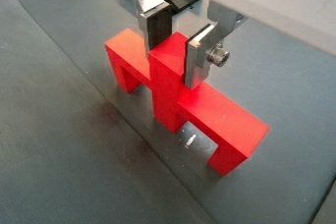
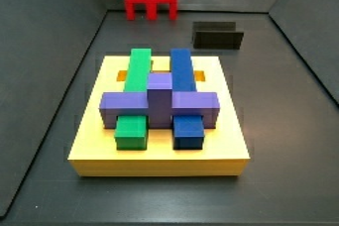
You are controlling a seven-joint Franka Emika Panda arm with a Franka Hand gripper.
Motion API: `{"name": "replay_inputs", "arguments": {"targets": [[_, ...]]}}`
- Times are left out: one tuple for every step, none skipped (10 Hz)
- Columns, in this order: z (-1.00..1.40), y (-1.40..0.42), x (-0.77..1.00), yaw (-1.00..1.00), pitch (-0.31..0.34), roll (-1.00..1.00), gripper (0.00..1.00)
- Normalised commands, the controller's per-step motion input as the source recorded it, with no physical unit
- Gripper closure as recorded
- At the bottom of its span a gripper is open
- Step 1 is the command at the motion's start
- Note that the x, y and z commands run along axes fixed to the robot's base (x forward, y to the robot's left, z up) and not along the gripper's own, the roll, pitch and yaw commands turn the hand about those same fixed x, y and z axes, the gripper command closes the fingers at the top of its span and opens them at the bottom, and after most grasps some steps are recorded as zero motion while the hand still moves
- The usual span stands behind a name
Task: Pick up the red object. Move up. Move to above the board. Insert the red object.
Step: Pick up the red object.
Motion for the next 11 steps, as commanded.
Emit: {"name": "replay_inputs", "arguments": {"targets": [[0.00,0.00,0.00,0.00,0.000,0.00,1.00],[0.00,0.00,0.00,0.00,0.000,0.00,1.00],[0.00,0.00,0.00,0.00,0.000,0.00,1.00],[0.00,0.00,0.00,0.00,0.000,0.00,1.00],[0.00,0.00,0.00,0.00,0.000,0.00,1.00],[0.00,0.00,0.00,0.00,0.000,0.00,1.00],[0.00,0.00,0.00,0.00,0.000,0.00,1.00],[0.00,0.00,0.00,0.00,0.000,0.00,1.00],[0.00,0.00,0.00,0.00,0.000,0.00,1.00],[0.00,0.00,0.00,0.00,0.000,0.00,1.00],[0.00,0.00,0.00,0.00,0.000,0.00,1.00]]}}
